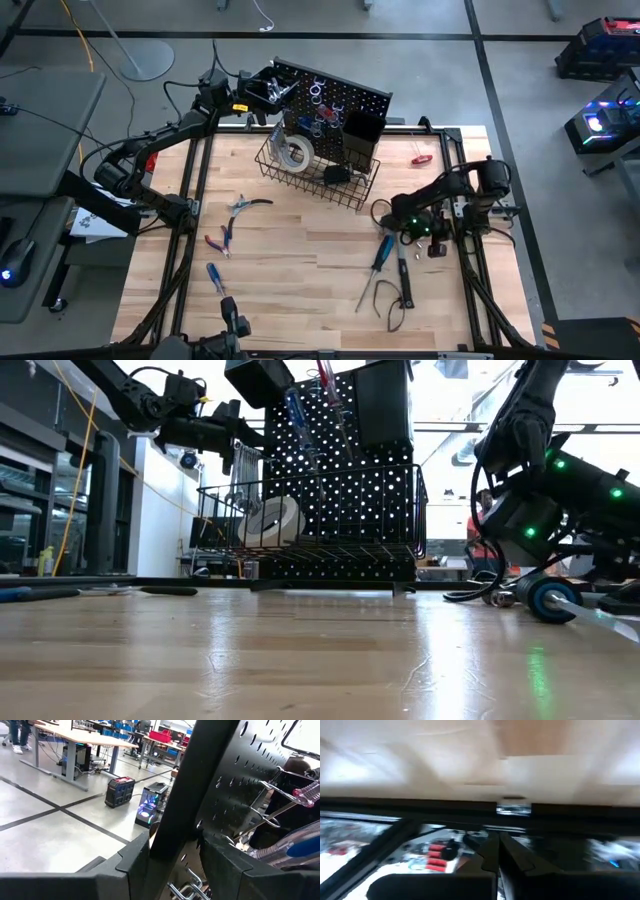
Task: Hang tools onto peg board
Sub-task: Put the socket in the left black bin on the pegboard
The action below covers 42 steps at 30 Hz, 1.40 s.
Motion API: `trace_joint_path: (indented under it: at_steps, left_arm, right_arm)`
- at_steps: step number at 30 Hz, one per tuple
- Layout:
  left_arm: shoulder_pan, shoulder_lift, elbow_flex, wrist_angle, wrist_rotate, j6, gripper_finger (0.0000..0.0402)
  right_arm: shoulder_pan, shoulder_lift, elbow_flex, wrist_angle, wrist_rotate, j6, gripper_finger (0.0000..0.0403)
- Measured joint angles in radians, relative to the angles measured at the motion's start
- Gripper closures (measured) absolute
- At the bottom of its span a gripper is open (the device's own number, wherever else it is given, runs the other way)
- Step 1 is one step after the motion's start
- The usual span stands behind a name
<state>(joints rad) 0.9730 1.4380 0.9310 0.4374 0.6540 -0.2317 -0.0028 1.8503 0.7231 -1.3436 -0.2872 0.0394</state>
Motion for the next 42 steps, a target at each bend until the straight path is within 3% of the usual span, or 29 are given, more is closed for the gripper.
trace_joint_path:
  at_steps: [3,16,25,30,35,42]
  left_arm:
    - [0.0,0.0,0.0,0.0,-0.008,0.0,0.0245]
    - [-0.002,0.0,0.0,0.001,-0.043,0.009,0.0245]
    - [-0.02,0.0,0.0,0.002,-0.057,0.027,0.0245]
    - [-0.035,0.0,-0.001,0.008,-0.077,0.026,0.0245]
    - [-0.045,0.0,-0.001,0.01,-0.075,0.016,0.0245]
    - [-0.047,0.0,-0.001,0.014,-0.072,0.0,0.0245]
  right_arm:
    - [0.001,-0.002,-0.036,0.031,-0.066,-0.007,0.0403]
    - [-0.002,-0.008,-0.079,0.09,-0.014,0.09,0.0403]
    - [-0.012,0.005,-0.095,0.141,0.055,0.264,0.0403]
    - [-0.017,0.013,-0.094,0.141,0.069,0.23,0.0403]
    - [-0.006,0.023,-0.118,0.163,-0.014,0.186,0.0403]
    - [0.042,0.024,-0.041,0.206,-0.021,0.118,0.0403]
